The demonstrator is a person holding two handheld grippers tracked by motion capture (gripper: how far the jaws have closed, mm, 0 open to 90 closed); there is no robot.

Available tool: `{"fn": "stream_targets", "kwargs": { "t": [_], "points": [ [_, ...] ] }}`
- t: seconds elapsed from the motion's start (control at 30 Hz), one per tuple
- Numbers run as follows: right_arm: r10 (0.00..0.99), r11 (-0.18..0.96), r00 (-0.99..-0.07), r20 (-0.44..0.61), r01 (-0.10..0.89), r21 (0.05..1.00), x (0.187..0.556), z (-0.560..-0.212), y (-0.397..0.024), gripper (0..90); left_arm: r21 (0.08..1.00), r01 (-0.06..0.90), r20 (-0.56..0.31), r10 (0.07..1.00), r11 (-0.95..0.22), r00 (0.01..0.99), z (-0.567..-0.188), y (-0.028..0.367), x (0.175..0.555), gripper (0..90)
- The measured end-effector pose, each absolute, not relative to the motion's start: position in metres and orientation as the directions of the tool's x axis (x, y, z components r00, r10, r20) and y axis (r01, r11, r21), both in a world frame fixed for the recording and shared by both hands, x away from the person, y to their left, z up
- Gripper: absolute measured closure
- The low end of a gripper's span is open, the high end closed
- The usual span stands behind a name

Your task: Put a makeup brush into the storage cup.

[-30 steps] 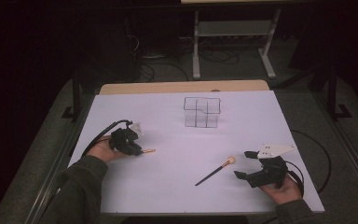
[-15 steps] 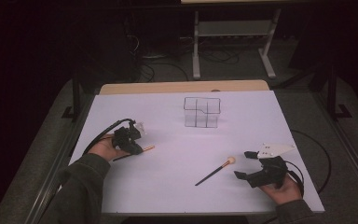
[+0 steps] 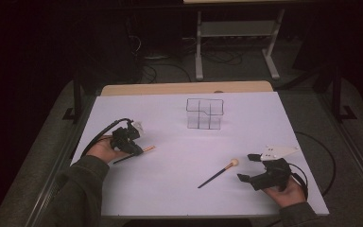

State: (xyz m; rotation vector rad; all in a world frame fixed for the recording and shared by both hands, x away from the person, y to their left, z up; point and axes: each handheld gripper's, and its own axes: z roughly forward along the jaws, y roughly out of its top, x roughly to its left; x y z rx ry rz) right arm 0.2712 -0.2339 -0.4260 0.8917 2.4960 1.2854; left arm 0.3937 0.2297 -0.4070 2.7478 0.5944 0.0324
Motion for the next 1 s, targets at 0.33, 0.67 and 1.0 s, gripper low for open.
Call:
{"fn": "stream_targets", "kwargs": {
  "t": [0.33,0.67,1.0],
  "points": [
    [0.591,0.446,-0.802,0.086,0.414,0.793,0.272,-0.427,-0.233,15.6,0.350,0.402,-0.061,0.408,-0.846,0.911,-0.400,0.228,0.389,83.4],
    [0.591,0.445,-0.801,0.096,0.423,0.790,0.275,-0.429,-0.231,15.6,0.377,0.411,-0.076,0.415,-0.830,0.907,-0.395,0.233,0.388,83.4],
    [0.585,0.450,-0.805,0.096,0.421,0.787,0.275,-0.429,-0.230,16.1,0.410,0.408,-0.092,0.408,-0.816,0.908,-0.387,0.234,0.385,83.5]
  ]
}}
